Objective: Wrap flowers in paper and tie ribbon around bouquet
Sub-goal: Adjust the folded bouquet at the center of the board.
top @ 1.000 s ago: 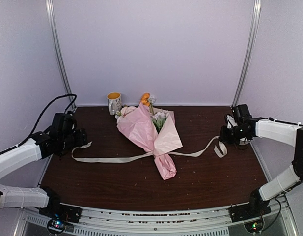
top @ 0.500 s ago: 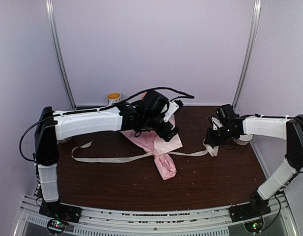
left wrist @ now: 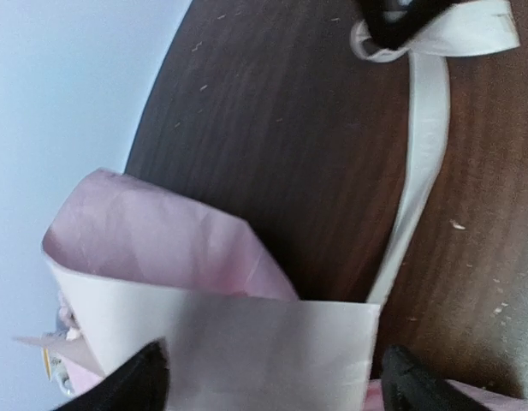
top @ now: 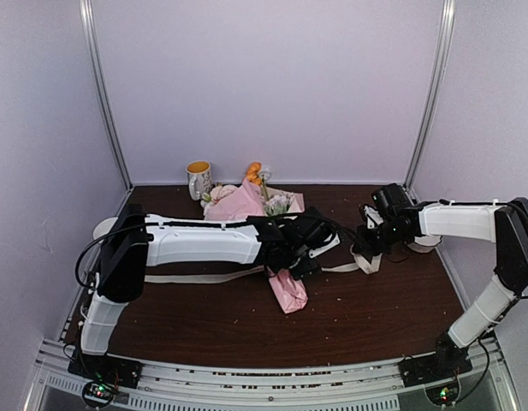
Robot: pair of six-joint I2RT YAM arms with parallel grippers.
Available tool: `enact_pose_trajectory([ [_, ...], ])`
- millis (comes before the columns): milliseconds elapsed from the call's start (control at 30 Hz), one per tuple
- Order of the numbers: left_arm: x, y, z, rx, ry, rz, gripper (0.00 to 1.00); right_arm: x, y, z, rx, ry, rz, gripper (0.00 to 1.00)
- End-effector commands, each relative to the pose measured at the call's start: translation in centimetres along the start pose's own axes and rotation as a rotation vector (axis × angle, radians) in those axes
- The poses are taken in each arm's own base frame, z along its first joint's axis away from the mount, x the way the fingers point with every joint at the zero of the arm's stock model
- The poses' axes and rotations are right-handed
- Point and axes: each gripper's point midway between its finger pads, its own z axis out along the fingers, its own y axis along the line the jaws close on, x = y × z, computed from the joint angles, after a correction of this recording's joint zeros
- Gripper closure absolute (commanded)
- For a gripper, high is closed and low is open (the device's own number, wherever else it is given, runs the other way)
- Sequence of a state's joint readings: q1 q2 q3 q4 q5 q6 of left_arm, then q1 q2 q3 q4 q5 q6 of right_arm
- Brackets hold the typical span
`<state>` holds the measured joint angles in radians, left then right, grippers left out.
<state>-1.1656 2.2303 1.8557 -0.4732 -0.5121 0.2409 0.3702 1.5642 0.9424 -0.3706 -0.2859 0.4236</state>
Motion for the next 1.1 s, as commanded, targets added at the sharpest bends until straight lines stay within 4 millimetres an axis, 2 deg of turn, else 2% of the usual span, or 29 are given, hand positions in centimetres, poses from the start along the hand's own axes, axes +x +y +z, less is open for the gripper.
enact_pose_trajectory([
  [0,-0.2,5.1,-1.2,-0.241,0.026,-0.037,0.27,-0.1,0.6,0.2,-0.021,-0.009,0.005,1.0],
  [100,-0.2,5.5,-2.0,-0.232,-0.001,-0.083,0.68,0.1,0.7,0.3,-0.022,-0.001,-0.003,1.0],
  [167,0.1,5.8,-2.3,-0.205,-0.014,-0.133,0.92,0.4,0.7,0.4,-0.019,0.011,-0.012,1.0],
  [200,0.4,6.0,-2.4,-0.188,-0.014,-0.167,1.0,0.5,0.8,0.5,-0.023,0.017,-0.018,1.0],
  [267,1.5,7.1,-2.4,-0.156,-0.003,-0.26,1.0,0.7,1.8,0.5,-0.057,0.023,-0.039,1.0],
  [333,2.8,8.2,-2.3,-0.097,-0.01,-0.357,1.0,1.0,3.8,0.3,-0.13,0.029,-0.076,1.0],
  [400,4.1,9.1,-2.0,0.003,-0.059,-0.477,1.0,1.5,7.4,0.0,-0.262,0.042,-0.131,1.0],
  [433,3.8,8.7,-2.2,0.109,-0.126,-0.537,1.0,1.9,9.8,-0.5,-0.36,0.053,-0.162,1.0],
  [467,4.5,8.8,-2.2,0.173,-0.172,-0.606,1.0,2.5,11.9,-0.8,-0.438,0.063,-0.189,1.0],
  [500,5.1,9.6,-2.4,0.21,-0.222,-0.681,1.0,3.1,13.8,-1.1,-0.508,0.069,-0.212,1.0],
  [567,7.0,10.3,-2.0,0.262,-0.265,-0.784,1.0,4.2,16.9,-1.6,-0.594,0.075,-0.255,1.0],
  [633,7.6,10.5,-2.1,0.271,-0.276,-0.786,1.0,5.1,18.5,-1.2,-0.591,0.097,-0.285,1.0],
  [733,6.1,9.8,-3.7,0.301,-0.321,-0.674,1.0,4.3,16.7,0.7,-0.495,0.092,-0.172,1.0],
  [833,4.6,8.9,-5.5,0.271,-0.369,-0.53,0.76,3.2,13.8,1.7,-0.448,0.056,-0.046,1.0],
  [900,3.5,8.1,-6.5,0.265,-0.405,-0.453,0.61,2.8,13.0,2.0,-0.456,0.041,-0.016,1.0],
  [967,2.7,7.1,-7.0,0.238,-0.42,-0.359,0.54,2.5,13.4,2.4,-0.476,0.045,-0.028,1.0],
  [1067,2.0,6.2,-6.7,0.176,-0.403,-0.283,0.42,1.5,15.5,2.5,-0.552,0.037,-0.053,1.0],
])
